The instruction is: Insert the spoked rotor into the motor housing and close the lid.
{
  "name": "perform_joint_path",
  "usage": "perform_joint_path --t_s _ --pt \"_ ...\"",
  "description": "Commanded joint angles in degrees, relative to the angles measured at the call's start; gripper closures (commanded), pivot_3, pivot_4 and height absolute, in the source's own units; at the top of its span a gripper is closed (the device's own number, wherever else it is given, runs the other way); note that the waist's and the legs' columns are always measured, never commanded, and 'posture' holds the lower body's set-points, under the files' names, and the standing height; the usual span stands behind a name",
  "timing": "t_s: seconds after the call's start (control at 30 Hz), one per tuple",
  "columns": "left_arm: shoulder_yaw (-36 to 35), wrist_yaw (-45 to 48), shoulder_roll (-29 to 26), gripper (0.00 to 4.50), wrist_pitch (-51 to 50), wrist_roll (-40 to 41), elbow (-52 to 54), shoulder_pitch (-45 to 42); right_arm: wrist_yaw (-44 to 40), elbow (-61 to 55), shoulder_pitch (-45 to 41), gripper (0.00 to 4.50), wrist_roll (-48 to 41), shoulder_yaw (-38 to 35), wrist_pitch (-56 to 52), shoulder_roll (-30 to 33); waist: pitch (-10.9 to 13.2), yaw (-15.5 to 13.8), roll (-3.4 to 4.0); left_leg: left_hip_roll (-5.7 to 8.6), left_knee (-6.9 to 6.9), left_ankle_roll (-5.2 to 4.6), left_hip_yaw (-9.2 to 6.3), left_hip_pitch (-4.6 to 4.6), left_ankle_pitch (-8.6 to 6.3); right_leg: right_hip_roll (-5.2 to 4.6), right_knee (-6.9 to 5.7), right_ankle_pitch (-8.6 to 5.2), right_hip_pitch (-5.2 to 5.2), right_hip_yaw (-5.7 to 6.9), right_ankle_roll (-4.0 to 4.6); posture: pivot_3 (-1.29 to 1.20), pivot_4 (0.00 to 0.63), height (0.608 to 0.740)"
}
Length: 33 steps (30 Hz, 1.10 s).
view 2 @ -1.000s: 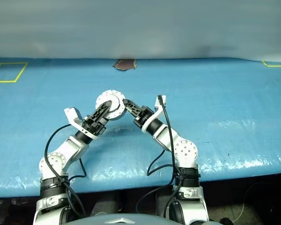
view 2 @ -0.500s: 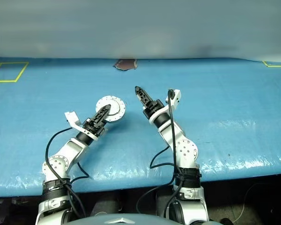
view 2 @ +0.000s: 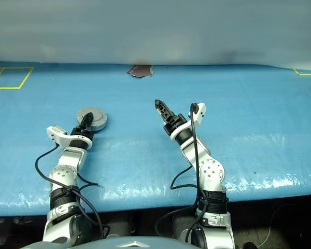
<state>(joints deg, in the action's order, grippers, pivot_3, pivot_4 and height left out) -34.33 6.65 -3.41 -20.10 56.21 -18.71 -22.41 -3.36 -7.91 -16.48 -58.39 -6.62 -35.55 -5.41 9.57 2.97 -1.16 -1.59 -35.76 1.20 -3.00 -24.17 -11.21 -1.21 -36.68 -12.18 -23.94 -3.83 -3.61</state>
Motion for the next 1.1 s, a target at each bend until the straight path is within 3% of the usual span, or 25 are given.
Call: perform_joint_path --t_s 0.03,0.17,0.53,0.73,0.83,0.93,1.1 --pt "-1.3 -1.4 -2.0 1.27 5.1 -3.0 0.3 -2.1 -0.1 -1.8 0.9 0.64 1.5 0.5 1.0 -1.1 0.0 0.1 0.0 0.0 -0.02 0.0 0.0 0.0 0.0 0.0 0.0 0.0 0.0 -0.01 0.0 0.0 0.15 0.74" --pt "-2.1 -3.9 -2.3 0.05 9.0 -5.9 0.3 -1.8 -0.8 -0.5 1.0 0.64 4.1 1.3 1.1 -0.6 0.0 0.4 0.0 0.0 -0.05 0.0 0.02 0.02 0.0 0.0 -0.02 0.01 0.02 -0.02 -0.01 0.0 0.15 0.74" --pt "-6.4 -3.6 -4.8 0.02 11.5 -3.3 3.2 -0.5 -7.4 1.1 1.2 0.64 7.1 4.3 -1.5 1.3 0.0 0.5 0.0 -0.02 -0.07 0.0 0.02 0.12 0.0 0.01 -0.05 0.0 0.1 -0.02 -0.01 0.0 0.15 0.74" --pt "-7.7 -2.7 -6.5 0.02 12.1 -3.2 4.5 0.3 -14.6 -0.4 2.6 0.64 18.4 11.6 4.9 5.9 0.0 0.3 -0.01 0.0 -0.13 0.0 0.02 0.12 0.0 -0.01 -0.04 0.0 0.14 -0.02 -0.01 0.0 0.15 0.74" --pt "-3.9 3.3 -7.7 0.02 9.4 -3.7 8.2 2.5 -18.6 -1.3 3.4 0.64 26.1 15.3 11.3 9.6 0.0 0.3 -0.02 0.01 -0.14 0.01 0.03 0.12 0.0 -0.01 -0.04 0.0 0.14 -0.02 -0.02 0.0 0.15 0.74" --pt "4.3 11.9 -10.9 0.02 4.0 -6.1 14.2 6.3 -18.9 -1.6 3.5 0.64 31.3 16.0 13.7 13.1 0.0 0.2 -0.04 0.02 -0.14 0.02 0.04 0.12 0.0 -0.03 -0.04 0.0 0.14 -0.02 -0.01 0.0 0.15 0.74" --pt "15.3 20.4 -16.1 0.02 0.1 -11.1 21.2 8.9 -21.8 -5.0 3.9 0.64 32.6 14.2 13.8 17.9 0.0 0.1 -0.03 0.01 -0.14 0.03 0.09 0.19 0.0 -0.05 -0.07 0.0 0.15 -0.06 0.0 0.0 0.15 0.74"
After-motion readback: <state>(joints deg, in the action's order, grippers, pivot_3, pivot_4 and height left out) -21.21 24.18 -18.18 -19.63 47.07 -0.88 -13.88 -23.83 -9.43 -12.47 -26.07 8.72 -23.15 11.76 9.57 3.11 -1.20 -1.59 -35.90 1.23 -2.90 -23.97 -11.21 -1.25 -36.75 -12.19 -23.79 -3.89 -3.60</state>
